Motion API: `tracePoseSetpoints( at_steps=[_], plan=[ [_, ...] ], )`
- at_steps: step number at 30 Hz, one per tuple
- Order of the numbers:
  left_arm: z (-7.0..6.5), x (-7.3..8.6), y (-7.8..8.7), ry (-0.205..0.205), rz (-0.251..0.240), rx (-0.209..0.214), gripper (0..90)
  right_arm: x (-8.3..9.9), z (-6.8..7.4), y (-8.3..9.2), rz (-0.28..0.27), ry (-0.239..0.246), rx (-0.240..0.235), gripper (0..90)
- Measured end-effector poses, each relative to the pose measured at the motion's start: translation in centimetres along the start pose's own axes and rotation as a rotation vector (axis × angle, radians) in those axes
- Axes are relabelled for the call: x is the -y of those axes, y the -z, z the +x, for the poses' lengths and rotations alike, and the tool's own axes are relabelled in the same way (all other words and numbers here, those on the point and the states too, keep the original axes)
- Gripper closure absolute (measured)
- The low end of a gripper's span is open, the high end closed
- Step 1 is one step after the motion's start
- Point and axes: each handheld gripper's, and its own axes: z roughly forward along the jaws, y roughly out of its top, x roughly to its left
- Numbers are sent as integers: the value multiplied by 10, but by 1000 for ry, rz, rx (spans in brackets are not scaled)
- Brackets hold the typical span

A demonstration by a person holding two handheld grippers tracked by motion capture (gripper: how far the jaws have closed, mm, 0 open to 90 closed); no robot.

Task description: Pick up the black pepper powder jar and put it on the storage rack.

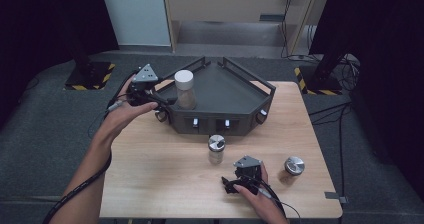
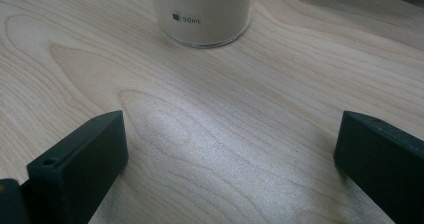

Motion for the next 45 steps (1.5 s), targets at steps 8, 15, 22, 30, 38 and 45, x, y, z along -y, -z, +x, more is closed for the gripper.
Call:
tracePoseSetpoints(
  at_steps=[8,15,22,30,38,45],
  plan=[
    [-7,20,2,32,-1,2,54,0,0,0,0,1,0,7],
    [-14,34,1,54,20,0,30,0,0,0,0,0,0,7],
    [-25,47,2,68,36,-9,18,0,0,0,0,0,0,8],
    [-35,54,6,64,50,-20,18,0,0,0,0,1,0,8],
    [-42,68,14,82,48,-31,19,0,0,0,0,1,0,7],
    [-50,78,16,95,52,-29,19,0,0,0,0,0,0,8]
  ],
)
